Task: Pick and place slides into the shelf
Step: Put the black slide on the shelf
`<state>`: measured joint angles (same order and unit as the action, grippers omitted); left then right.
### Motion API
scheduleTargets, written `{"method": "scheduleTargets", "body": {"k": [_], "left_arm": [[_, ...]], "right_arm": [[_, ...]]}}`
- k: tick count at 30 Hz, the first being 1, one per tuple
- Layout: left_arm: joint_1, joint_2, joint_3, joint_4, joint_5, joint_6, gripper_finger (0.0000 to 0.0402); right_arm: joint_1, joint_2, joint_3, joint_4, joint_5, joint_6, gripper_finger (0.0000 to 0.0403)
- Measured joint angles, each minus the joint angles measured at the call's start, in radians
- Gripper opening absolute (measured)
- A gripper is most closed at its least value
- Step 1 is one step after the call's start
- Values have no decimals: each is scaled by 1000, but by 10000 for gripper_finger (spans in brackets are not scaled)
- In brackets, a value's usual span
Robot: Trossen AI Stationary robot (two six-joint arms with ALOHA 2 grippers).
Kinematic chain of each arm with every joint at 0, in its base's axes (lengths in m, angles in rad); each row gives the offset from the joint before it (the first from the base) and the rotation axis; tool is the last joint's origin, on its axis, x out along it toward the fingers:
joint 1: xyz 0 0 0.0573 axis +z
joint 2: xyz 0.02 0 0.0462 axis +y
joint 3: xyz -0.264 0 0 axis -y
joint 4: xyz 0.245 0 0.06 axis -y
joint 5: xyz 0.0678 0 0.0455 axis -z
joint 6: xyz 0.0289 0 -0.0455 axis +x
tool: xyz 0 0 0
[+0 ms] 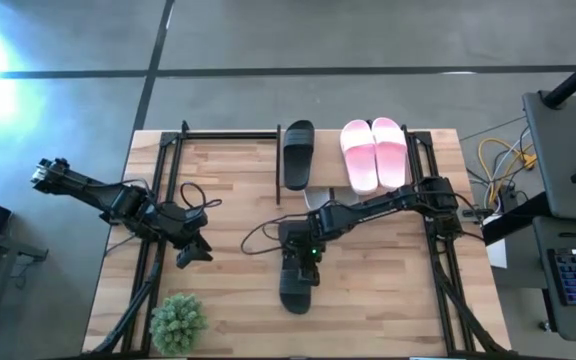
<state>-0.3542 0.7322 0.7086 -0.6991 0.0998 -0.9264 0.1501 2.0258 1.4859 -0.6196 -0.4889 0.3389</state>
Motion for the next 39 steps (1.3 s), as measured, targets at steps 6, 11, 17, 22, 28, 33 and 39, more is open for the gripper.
{"method": "scheduleTargets", "body": {"k": [6,11,17,22,28,33,39], "left_arm": [[0,0,0,0,0,0,166],[0,0,0,0,0,0,166],[0,0,0,0,0,-1,166],[0,0,0,0,0,-1,166],[0,0,0,0,0,-1,166],[0,3,0,0,0,-1,166],[0,21,0,1,0,-1,166]], "right_arm": [[2,0,-23,25,-26,-8,187],[10,0,-25,27,-36,-30,145],[21,-1,-26,29,-35,-59,56],[31,-5,-26,28,-15,-53,14],[61,-71,-21,-88,76,-79,12],[95,-187,-21,-256,199,-145,12],[113,-278,-20,-420,152,-201,12]]}}
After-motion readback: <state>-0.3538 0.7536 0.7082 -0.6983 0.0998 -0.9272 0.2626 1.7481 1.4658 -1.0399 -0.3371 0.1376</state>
